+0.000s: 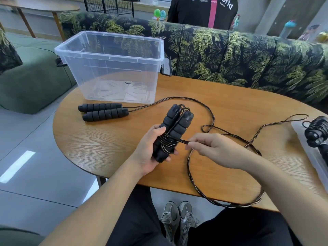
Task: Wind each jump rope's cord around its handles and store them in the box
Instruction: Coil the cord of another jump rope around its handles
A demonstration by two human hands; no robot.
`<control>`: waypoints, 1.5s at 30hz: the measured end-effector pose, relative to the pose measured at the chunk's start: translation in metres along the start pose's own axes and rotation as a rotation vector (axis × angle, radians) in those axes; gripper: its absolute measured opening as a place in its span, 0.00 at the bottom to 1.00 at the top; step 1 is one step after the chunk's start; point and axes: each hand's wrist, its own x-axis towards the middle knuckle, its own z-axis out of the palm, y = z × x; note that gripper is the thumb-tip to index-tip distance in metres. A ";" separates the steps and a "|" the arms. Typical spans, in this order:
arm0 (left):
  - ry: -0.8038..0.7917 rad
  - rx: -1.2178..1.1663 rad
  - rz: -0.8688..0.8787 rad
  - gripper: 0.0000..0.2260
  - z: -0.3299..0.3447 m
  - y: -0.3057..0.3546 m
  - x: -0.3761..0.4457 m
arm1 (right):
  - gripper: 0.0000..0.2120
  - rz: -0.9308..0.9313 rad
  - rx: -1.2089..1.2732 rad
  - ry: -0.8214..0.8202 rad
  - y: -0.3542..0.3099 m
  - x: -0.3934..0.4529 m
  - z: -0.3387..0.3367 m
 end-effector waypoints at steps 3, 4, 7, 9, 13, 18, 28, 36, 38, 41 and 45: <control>-0.017 -0.012 0.002 0.15 -0.001 0.001 -0.001 | 0.15 -0.034 0.050 -0.111 0.005 0.003 -0.012; -0.030 -0.015 -0.002 0.17 -0.001 0.002 -0.001 | 0.16 -0.030 0.048 -0.122 0.009 0.006 -0.016; -0.070 -0.010 -0.014 0.17 0.000 0.004 -0.002 | 0.23 0.046 -0.033 -0.043 0.019 0.018 -0.025; -0.082 -0.016 -0.022 0.17 0.000 0.004 -0.002 | 0.28 0.102 -0.076 0.011 0.022 0.026 -0.030; -0.108 -0.078 -0.045 0.18 -0.003 0.006 -0.002 | 0.21 0.063 0.038 -0.179 0.023 0.034 -0.038; -0.186 -0.079 -0.083 0.19 -0.005 0.005 -0.005 | 0.10 0.115 0.094 -0.241 0.022 0.045 -0.048; -0.275 0.063 -0.182 0.15 -0.002 0.000 -0.005 | 0.07 0.197 -0.278 -0.168 -0.006 0.089 -0.058; -0.312 0.151 -0.213 0.11 0.000 -0.004 -0.003 | 0.09 0.083 -0.422 -0.190 -0.046 0.092 -0.049; -0.295 0.175 -0.226 0.16 0.002 -0.003 -0.003 | 0.09 0.070 -0.465 -0.192 -0.054 0.090 -0.047; -0.282 0.194 -0.217 0.19 0.006 -0.002 -0.002 | 0.07 0.079 -0.574 -0.134 -0.065 0.082 -0.040; -0.192 0.110 -0.196 0.19 0.006 -0.004 -0.004 | 0.07 0.068 -0.655 -0.040 -0.080 0.065 -0.022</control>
